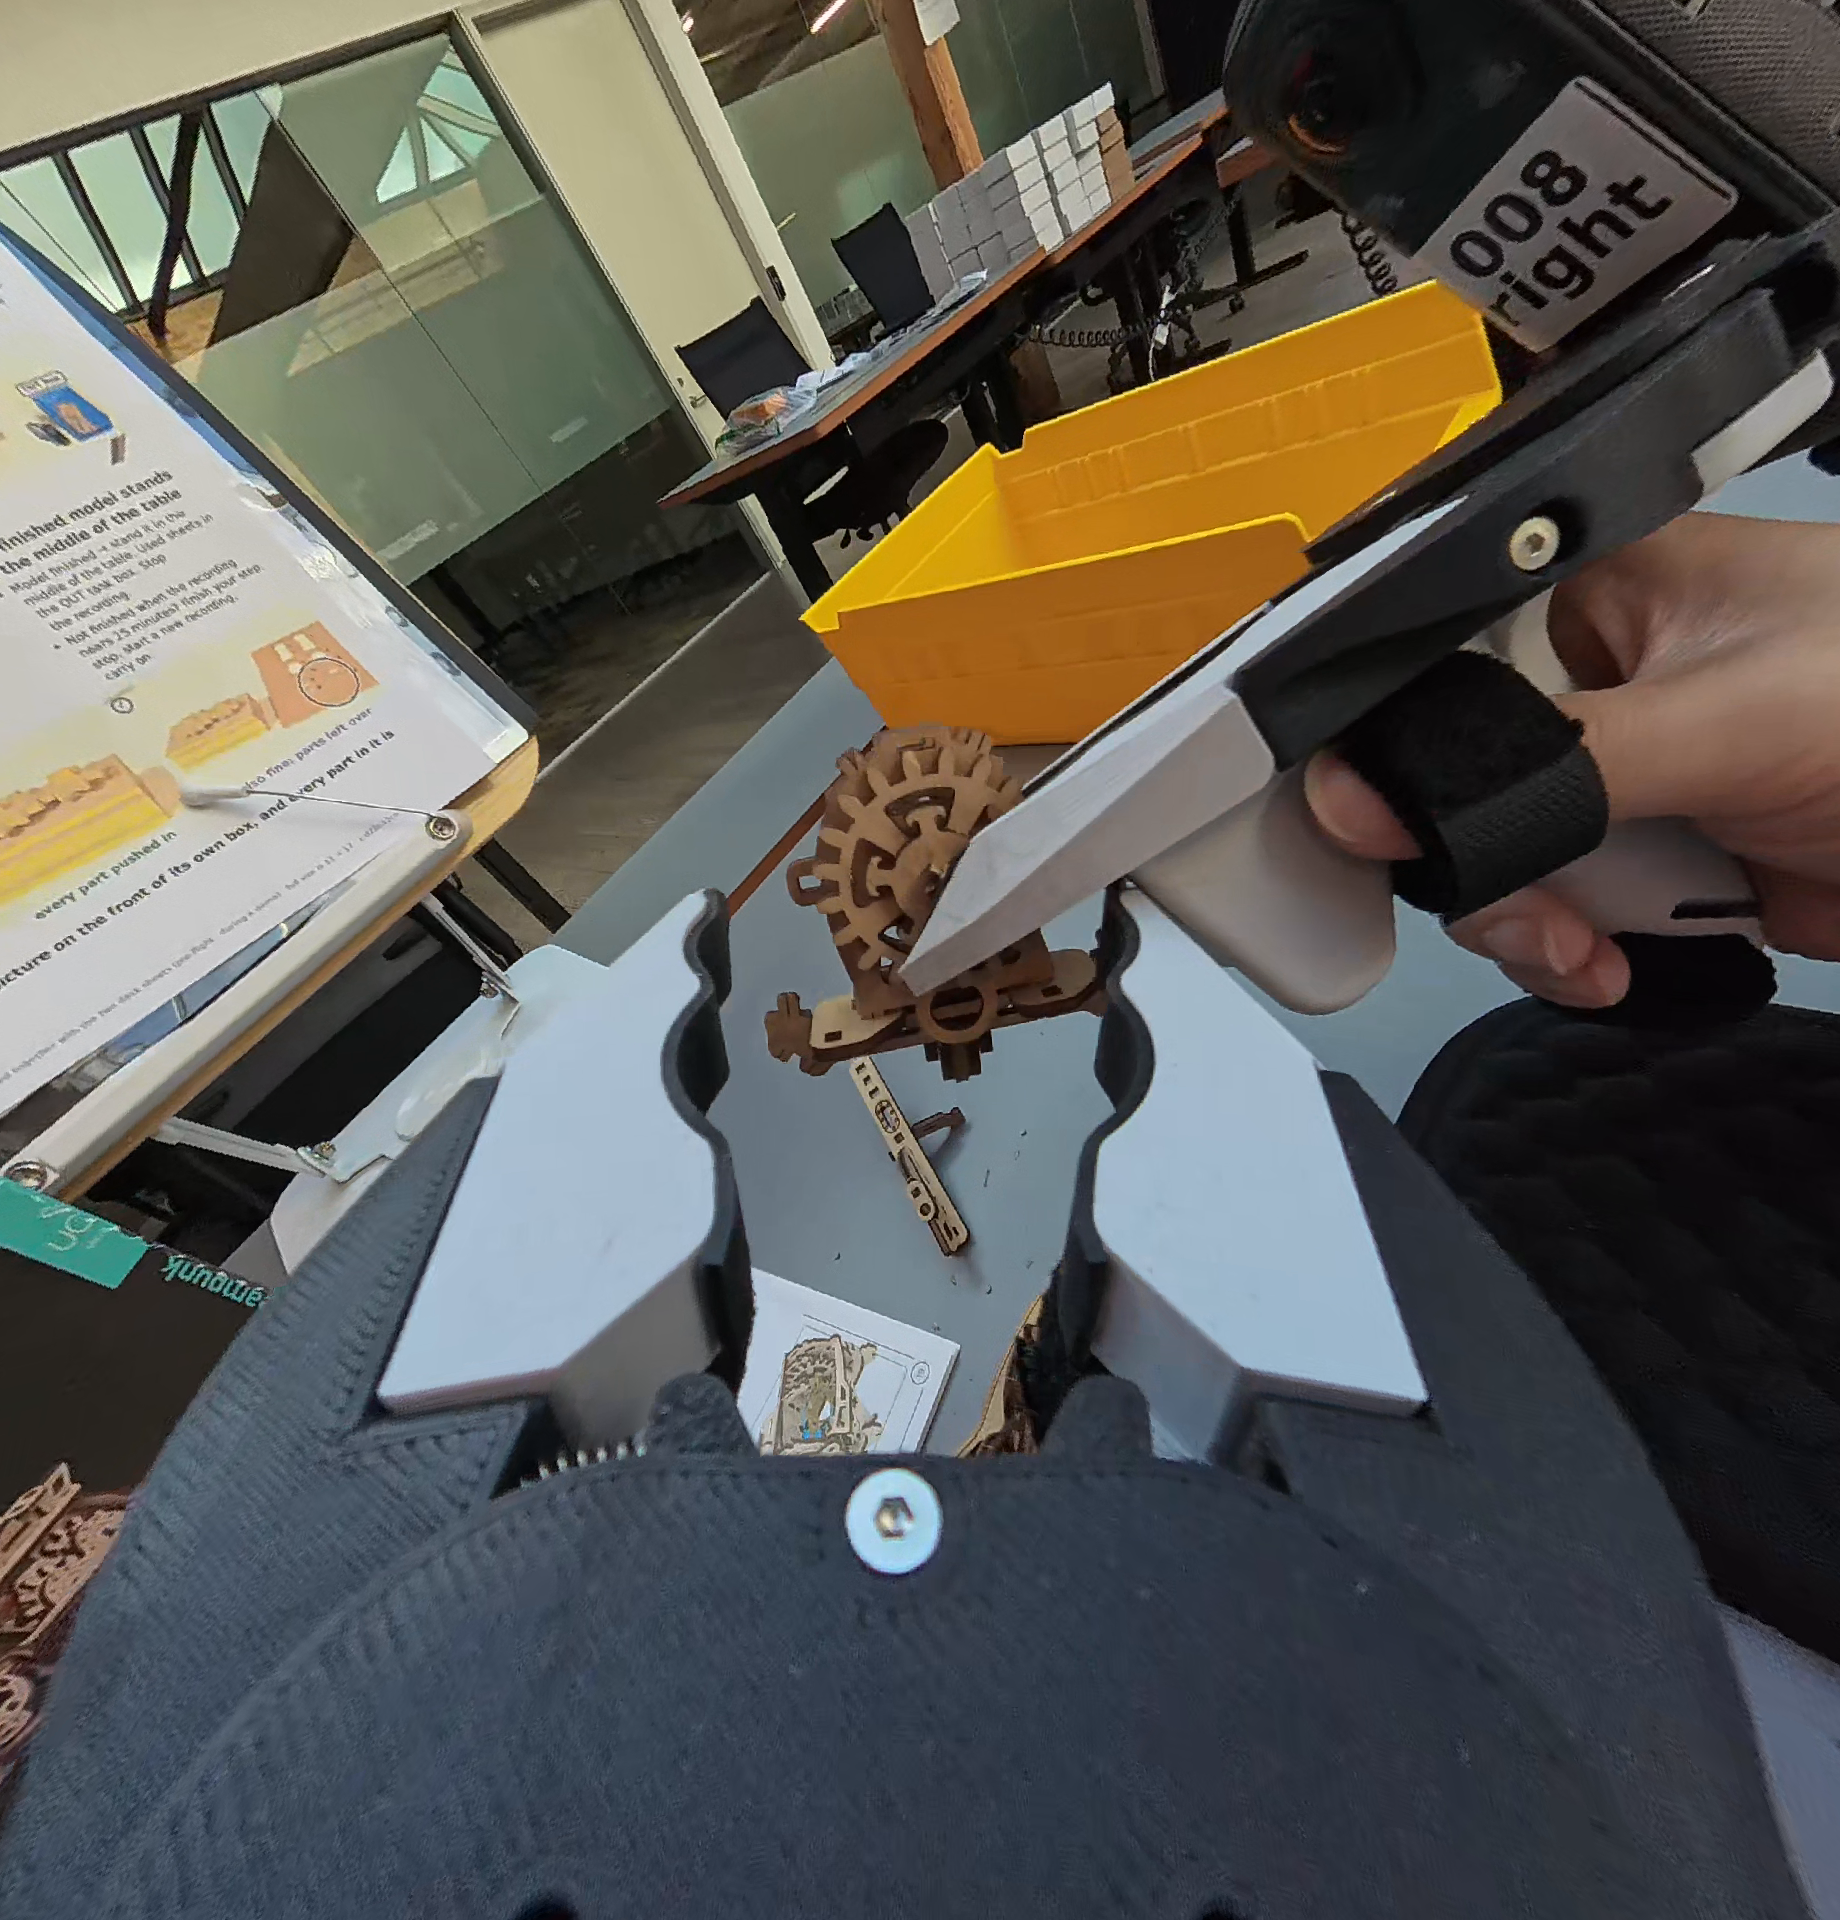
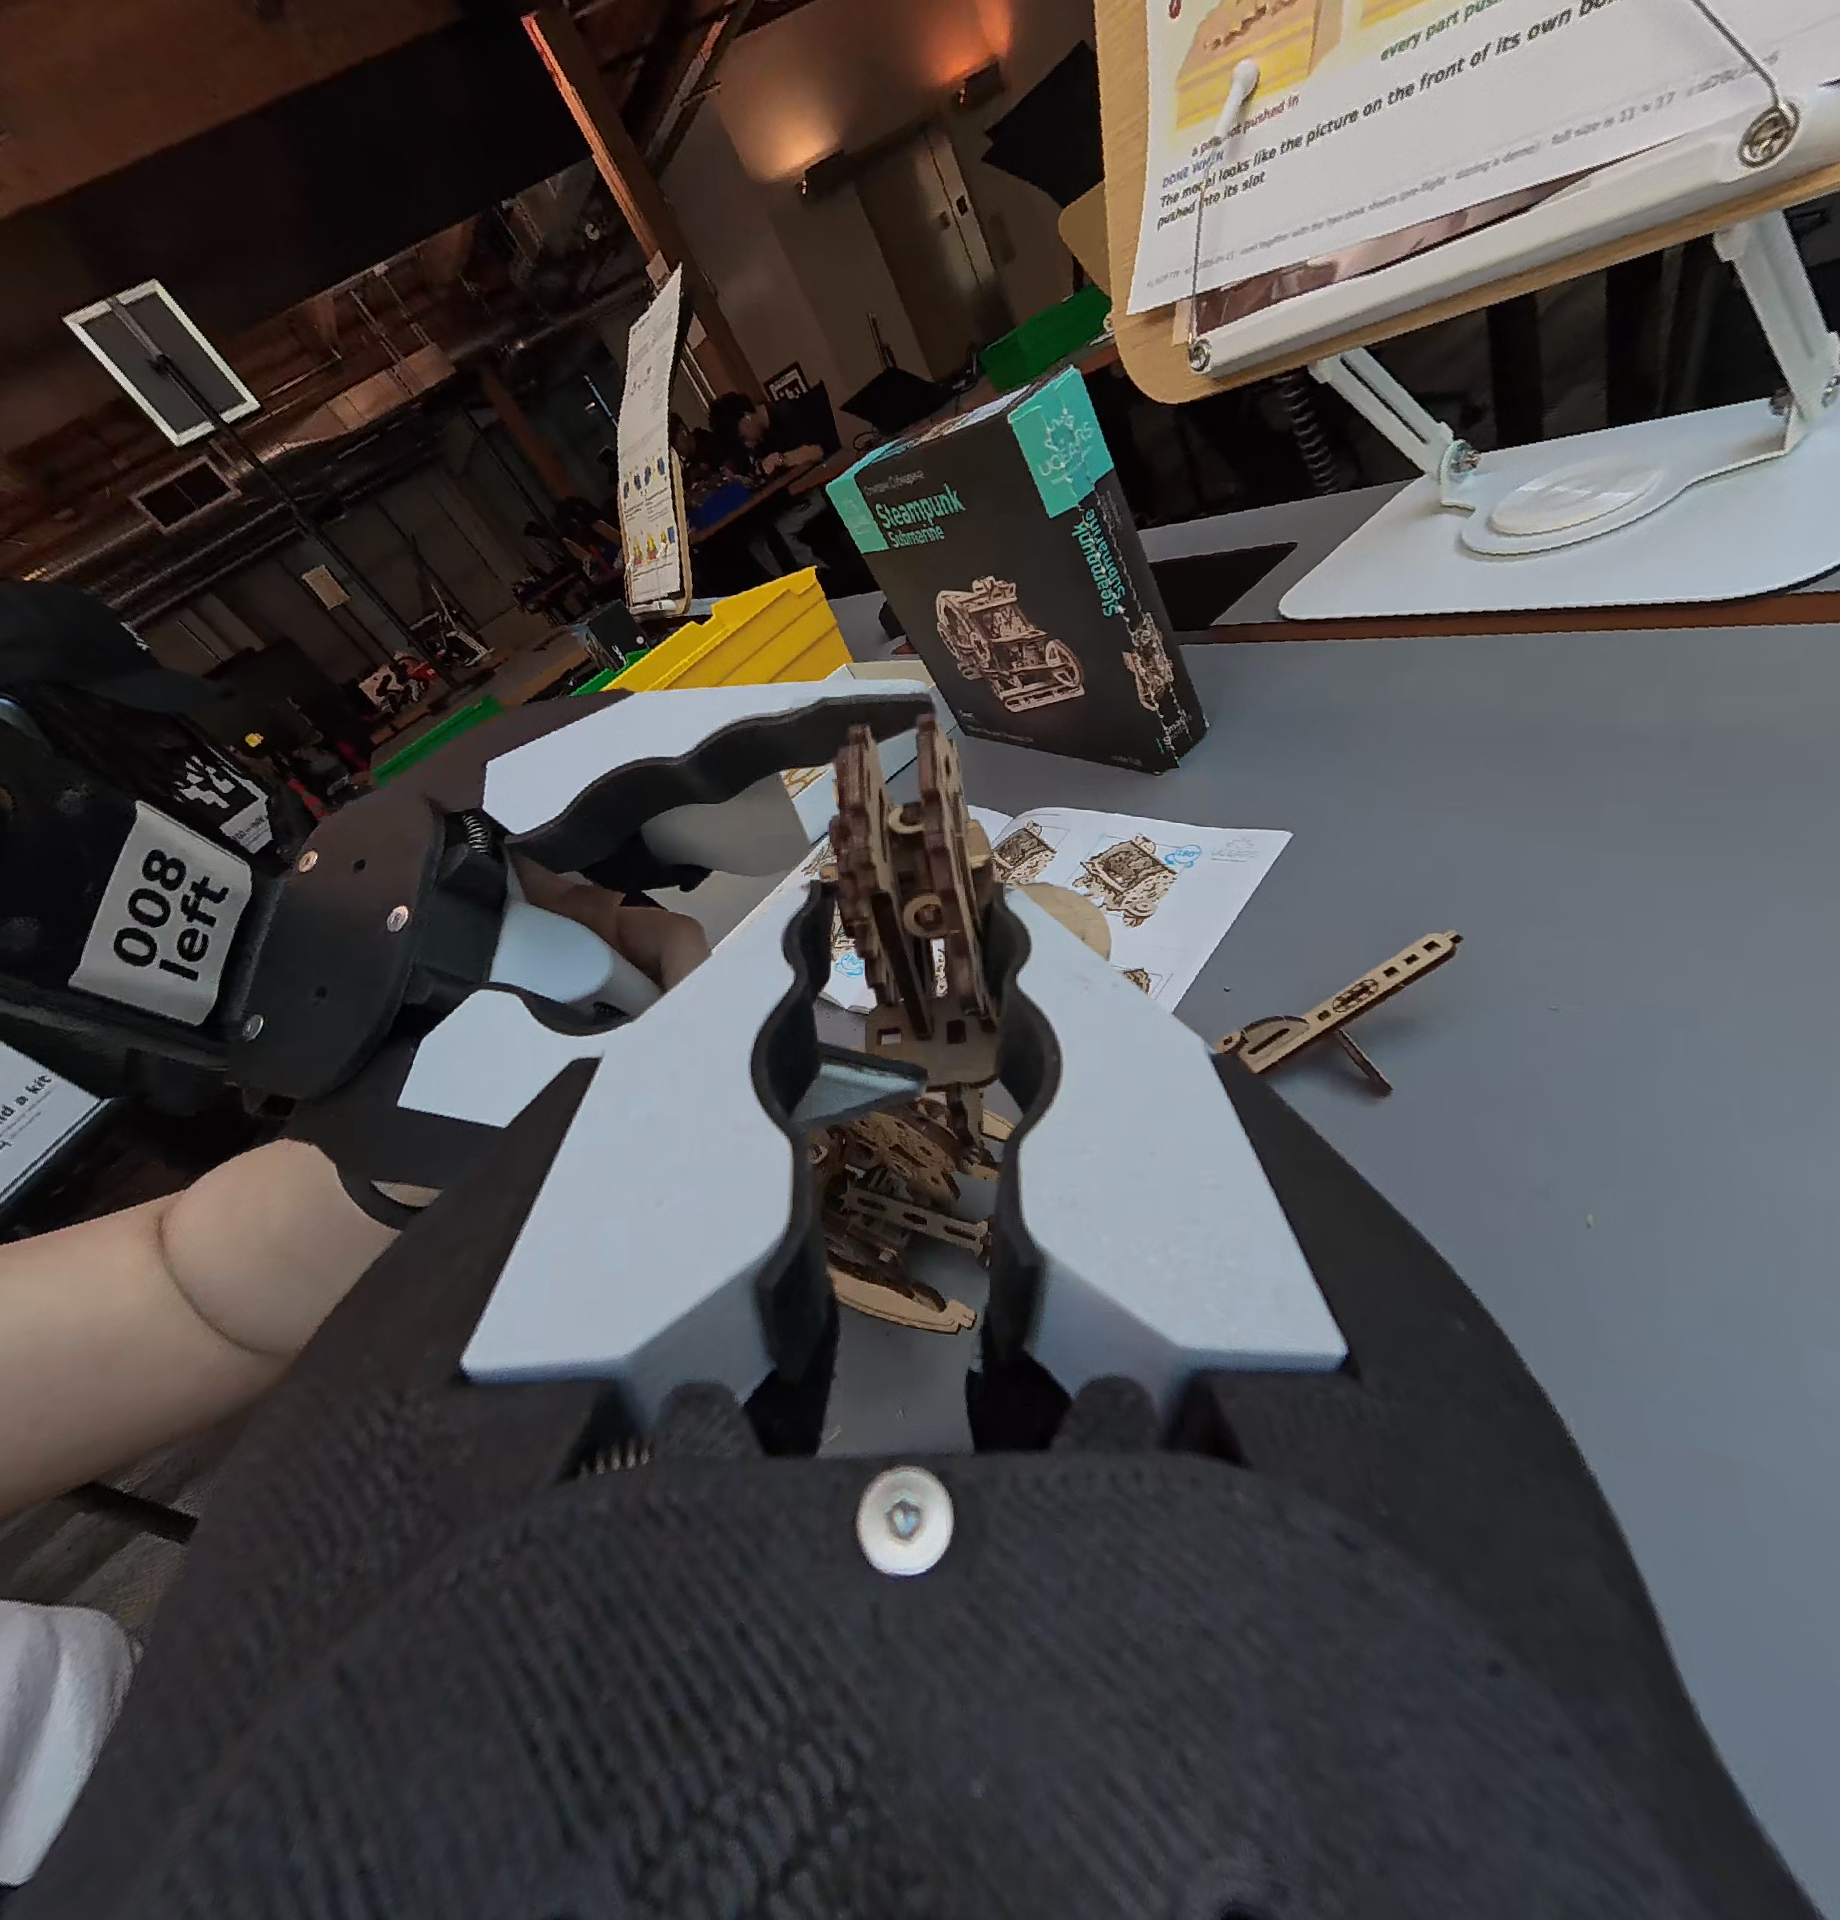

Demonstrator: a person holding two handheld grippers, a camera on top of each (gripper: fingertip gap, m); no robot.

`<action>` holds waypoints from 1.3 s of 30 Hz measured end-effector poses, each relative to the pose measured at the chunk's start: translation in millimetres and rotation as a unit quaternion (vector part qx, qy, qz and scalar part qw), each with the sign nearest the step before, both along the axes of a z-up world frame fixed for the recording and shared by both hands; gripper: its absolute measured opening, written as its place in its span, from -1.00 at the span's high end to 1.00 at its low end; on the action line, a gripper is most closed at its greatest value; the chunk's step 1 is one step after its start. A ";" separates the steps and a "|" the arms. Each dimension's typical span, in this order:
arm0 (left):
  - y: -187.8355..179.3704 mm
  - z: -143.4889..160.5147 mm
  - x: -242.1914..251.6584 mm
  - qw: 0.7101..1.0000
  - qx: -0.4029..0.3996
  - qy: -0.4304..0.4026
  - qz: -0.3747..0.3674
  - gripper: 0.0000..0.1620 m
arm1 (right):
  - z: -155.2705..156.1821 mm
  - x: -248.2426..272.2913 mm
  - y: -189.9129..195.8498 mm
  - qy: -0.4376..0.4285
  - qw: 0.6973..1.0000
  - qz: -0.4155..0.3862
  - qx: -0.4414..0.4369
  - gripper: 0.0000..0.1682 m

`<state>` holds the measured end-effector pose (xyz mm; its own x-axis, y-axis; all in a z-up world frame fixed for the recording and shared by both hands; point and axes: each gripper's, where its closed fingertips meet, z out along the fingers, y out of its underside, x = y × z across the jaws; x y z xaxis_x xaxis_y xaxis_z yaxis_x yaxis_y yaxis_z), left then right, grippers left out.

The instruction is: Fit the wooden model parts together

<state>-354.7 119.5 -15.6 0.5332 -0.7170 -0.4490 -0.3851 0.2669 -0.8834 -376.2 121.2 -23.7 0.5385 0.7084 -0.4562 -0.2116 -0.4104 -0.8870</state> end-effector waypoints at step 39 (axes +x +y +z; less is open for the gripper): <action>-55.5 -31.3 11.8 0.969 -0.070 0.030 -0.237 0.33 | 17.7 25.6 -60.6 -0.384 0.811 0.345 0.274 0.48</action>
<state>-342.9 64.0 -46.9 0.1058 -0.9309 -0.3497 -0.2998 0.3054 -0.9038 -350.6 60.6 -6.0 -0.0971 0.9451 0.3122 0.6022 0.3055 -0.7375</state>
